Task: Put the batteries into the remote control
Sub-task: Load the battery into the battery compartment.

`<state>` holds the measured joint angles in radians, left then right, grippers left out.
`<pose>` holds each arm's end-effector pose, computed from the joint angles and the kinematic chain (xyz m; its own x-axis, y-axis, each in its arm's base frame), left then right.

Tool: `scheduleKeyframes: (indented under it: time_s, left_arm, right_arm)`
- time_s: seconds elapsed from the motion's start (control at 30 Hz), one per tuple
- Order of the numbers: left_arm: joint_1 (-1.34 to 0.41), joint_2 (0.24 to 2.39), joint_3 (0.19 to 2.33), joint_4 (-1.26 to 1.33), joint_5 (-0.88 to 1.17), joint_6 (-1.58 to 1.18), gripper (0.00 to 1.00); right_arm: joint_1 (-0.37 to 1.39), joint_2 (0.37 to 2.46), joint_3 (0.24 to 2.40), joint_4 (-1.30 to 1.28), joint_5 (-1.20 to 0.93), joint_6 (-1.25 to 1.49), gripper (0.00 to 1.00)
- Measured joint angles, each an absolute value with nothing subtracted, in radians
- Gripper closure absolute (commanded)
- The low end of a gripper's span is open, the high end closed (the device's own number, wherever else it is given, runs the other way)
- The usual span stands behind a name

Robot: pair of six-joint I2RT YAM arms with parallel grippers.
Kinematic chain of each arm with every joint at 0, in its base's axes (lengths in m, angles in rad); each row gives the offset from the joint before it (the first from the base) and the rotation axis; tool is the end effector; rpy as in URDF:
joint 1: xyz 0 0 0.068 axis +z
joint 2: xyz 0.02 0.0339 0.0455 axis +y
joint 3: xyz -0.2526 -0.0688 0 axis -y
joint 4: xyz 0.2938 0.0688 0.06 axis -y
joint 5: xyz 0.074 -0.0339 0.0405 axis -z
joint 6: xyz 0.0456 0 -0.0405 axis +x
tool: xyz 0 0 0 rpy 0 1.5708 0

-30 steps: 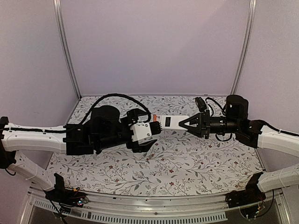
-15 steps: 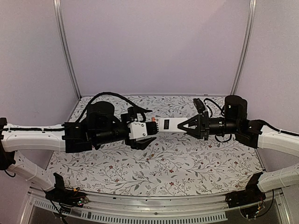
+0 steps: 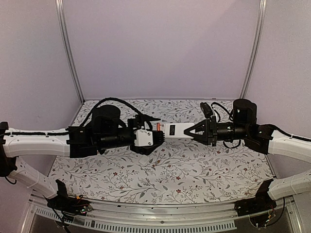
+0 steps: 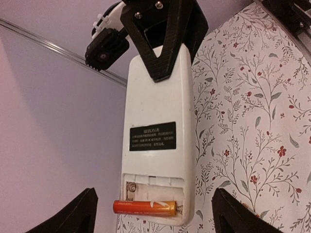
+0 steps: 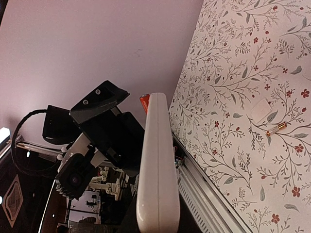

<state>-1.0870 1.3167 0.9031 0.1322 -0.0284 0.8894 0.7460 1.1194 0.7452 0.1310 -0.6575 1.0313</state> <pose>0.1707 -0.3221 0.2616 0.5961 0.5347 -0.5990 0.6497 0.1171 0.7511 0.2103 0.2323 0.2627 -0.9255 0.0694 -0.3723 -0.3480 0.2320 0.9083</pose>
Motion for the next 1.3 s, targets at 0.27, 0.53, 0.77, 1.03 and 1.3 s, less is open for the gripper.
scheduleKeyframes:
  time_s: [0.27,0.53,0.77,1.03,1.3]
  left_arm:
    - [-1.085,1.317,0.903,0.131,-0.032,0.904,0.23]
    - [-1.082,1.317,0.903,0.133,-0.037,0.905,0.24]
    - [-1.075,1.317,0.903,0.133,-0.038,0.904,0.38]
    - [-1.073,1.317,0.903,0.133,-0.037,0.905,0.43]
    - [-1.073,1.318,0.903,0.130,-0.034,0.907,0.48]
  right_arm:
    - [0.746,1.119,0.745,0.131,-0.656,1.032,1.00]
    - [0.746,1.113,0.745,0.132,-0.656,1.032,1.00]
    - [0.746,1.112,0.745,0.133,-0.656,1.033,1.00]
    - [0.746,1.112,0.745,0.138,-0.656,1.037,1.00]
    - [0.746,1.112,0.745,0.143,-0.653,1.041,1.00]
